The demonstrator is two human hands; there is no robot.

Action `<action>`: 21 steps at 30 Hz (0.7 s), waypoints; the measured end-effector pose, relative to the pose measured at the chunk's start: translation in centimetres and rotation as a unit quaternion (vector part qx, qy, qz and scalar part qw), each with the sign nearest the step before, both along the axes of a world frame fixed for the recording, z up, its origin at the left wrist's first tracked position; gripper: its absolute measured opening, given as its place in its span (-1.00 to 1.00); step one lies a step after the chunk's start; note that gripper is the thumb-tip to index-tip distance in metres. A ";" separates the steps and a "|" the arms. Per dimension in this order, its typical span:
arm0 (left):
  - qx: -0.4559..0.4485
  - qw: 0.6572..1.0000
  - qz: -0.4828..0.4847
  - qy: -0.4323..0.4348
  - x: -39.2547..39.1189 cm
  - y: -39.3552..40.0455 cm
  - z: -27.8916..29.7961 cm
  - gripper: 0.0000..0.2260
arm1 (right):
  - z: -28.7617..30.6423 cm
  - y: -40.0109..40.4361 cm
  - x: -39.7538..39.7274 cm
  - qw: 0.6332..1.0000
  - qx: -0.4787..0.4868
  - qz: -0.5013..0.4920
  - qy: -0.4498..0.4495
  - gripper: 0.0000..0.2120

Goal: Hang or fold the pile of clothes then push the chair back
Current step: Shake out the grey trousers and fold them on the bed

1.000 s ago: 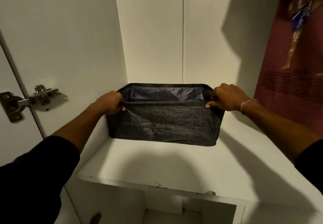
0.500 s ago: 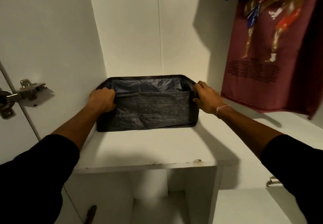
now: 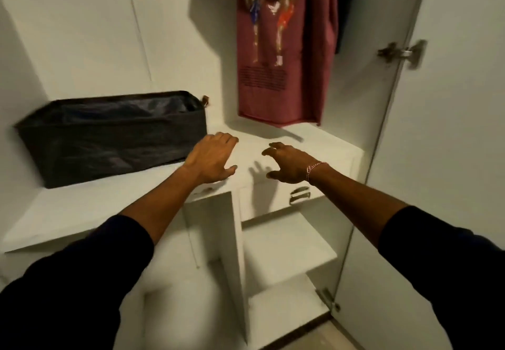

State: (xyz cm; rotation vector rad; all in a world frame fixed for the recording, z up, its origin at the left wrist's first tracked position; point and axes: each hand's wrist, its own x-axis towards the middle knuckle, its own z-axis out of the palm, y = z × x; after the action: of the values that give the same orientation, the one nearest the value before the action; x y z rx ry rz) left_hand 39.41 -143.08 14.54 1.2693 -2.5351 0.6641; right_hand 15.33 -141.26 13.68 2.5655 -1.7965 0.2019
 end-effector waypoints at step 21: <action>0.228 0.868 -0.435 -0.077 -54.3 29.8 -14.4 -0.39 | -13.7 46.8 -41.0 0.862 0.141 -0.485 -0.051 -0.43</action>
State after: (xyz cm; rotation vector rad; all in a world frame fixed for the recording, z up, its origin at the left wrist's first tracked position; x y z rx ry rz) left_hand -14.86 -113.31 0.13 0.0261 -3.0761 -0.0532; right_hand -25.68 -94.42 0.00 1.4352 -3.0439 0.0535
